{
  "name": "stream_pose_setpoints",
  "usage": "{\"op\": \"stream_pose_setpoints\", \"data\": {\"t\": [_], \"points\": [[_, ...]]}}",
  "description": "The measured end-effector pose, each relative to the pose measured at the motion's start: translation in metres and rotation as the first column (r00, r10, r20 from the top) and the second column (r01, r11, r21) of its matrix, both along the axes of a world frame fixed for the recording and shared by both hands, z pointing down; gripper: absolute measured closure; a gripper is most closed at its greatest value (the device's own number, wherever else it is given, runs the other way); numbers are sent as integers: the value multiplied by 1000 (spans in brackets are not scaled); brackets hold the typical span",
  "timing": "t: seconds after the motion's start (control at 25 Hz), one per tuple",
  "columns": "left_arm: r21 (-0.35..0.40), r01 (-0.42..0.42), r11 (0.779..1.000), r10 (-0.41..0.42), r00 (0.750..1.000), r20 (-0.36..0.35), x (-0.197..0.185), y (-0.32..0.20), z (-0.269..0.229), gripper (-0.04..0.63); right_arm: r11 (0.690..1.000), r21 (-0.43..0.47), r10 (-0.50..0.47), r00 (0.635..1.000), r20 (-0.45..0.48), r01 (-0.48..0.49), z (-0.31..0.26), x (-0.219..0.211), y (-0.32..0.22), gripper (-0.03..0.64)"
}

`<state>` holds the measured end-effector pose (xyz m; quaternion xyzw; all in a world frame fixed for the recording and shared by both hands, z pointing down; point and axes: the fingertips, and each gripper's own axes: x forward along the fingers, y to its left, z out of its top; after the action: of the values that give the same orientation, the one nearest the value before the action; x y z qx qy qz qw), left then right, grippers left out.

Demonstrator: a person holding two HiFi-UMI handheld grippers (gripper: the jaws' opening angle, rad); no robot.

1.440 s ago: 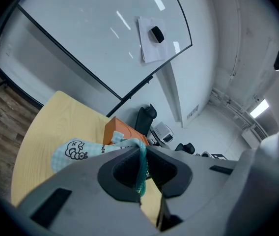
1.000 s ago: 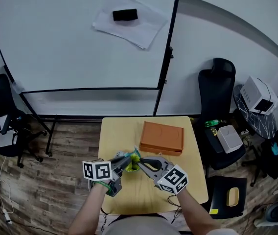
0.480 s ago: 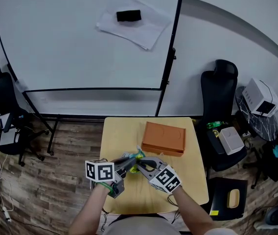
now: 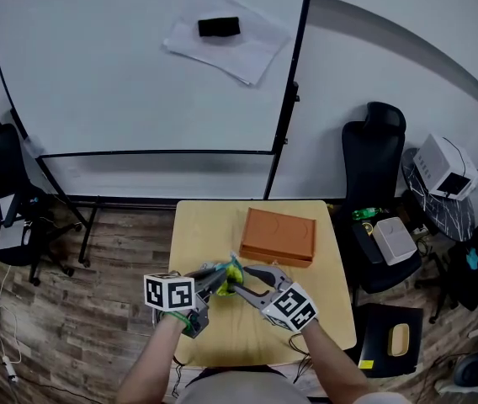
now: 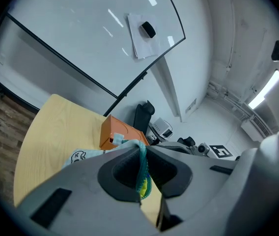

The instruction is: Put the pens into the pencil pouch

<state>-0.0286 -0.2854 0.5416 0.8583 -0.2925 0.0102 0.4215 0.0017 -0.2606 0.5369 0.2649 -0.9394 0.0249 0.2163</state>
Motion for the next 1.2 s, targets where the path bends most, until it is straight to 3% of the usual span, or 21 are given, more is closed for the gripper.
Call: {"op": "stream_pose_setpoints", "data": {"t": [0.32, 0.64, 0.92, 1.2], "points": [[3, -33, 999, 33, 999, 16, 30, -5, 7, 561, 980, -22, 199, 980, 6, -199, 2, 63, -9, 472], [-6, -123, 992, 123, 992, 6, 95, -7, 16, 560, 944, -71, 321, 946, -30, -323, 16, 122, 6, 494], [-7, -153, 988, 153, 982, 107, 139, -5, 46, 560, 908, -111, 400, 915, -58, -404, 28, 168, 18, 511], [-15, -181, 983, 179, 950, 256, 164, 5, 85, 560, 902, -143, 404, 913, -51, -407, 37, 177, 21, 520]]}}
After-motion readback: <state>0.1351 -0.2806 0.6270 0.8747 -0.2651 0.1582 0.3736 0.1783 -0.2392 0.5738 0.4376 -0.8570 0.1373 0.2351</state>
